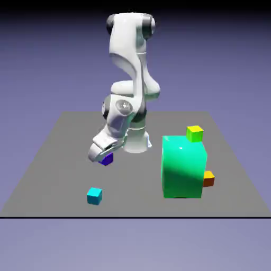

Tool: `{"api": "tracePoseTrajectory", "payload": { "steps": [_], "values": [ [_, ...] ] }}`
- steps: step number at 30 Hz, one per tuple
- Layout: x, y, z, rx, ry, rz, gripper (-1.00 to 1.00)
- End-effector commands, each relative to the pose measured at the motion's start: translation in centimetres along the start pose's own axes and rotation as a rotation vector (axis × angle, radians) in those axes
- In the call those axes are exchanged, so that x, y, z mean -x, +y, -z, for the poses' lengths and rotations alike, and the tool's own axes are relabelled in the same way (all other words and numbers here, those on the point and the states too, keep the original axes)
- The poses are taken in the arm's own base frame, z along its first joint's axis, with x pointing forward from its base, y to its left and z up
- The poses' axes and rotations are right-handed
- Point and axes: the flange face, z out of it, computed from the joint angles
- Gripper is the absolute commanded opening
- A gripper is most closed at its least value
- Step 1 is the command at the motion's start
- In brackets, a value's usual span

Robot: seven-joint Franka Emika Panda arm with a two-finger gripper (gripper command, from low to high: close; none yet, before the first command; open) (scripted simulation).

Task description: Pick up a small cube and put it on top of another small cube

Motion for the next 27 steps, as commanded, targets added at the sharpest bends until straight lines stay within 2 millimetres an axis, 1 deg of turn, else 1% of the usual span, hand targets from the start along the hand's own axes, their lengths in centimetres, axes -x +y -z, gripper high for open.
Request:
{"api": "tracePoseTrajectory", "payload": {
  "steps": [1,3,4,6,7,9,10,11,13,14,15,19,20,21,22,26,27],
  "values": [
    [-0.8,-1.8,2.2,0.018,0.019,0.054,-1.00],
    [-1.9,-5.7,6.5,0.048,0.054,0.162,-1.00],
    [-2.1,-7.8,8.7,0.063,0.072,0.217,-1.00],
    [-1.8,-12.3,12.9,0.093,0.107,0.329,-1.00],
    [-1.4,-14.6,15.0,0.108,0.125,0.385,-1.00],
    [0.3,-19.4,18.9,0.139,0.158,0.500,-1.00],
    [1.4,-21.8,20.8,0.154,0.175,0.558,-1.00],
    [2.8,-24.2,22.5,0.170,0.191,0.617,-1.00],
    [6.3,-28.8,25.7,0.202,0.221,0.738,-1.00],
    [7.0,-29.5,26.2,0.208,0.226,0.758,-1.00],
    [7.0,-29.5,26.2,0.208,0.226,0.758,-1.00],
    [5.1,-29.6,19.8,0.208,0.226,0.758,-1.00],
    [5.1,-29.6,19.6,0.208,0.226,0.758,-1.00],
    [5.1,-29.6,19.6,0.208,0.226,0.758,1.00],
    [5.1,-29.6,19.6,0.208,0.226,0.758,1.00],
    [7.0,-29.5,26.1,0.208,0.226,0.758,1.00],
    [7.0,-29.5,26.2,0.208,0.226,0.758,1.00]
  ]
}}
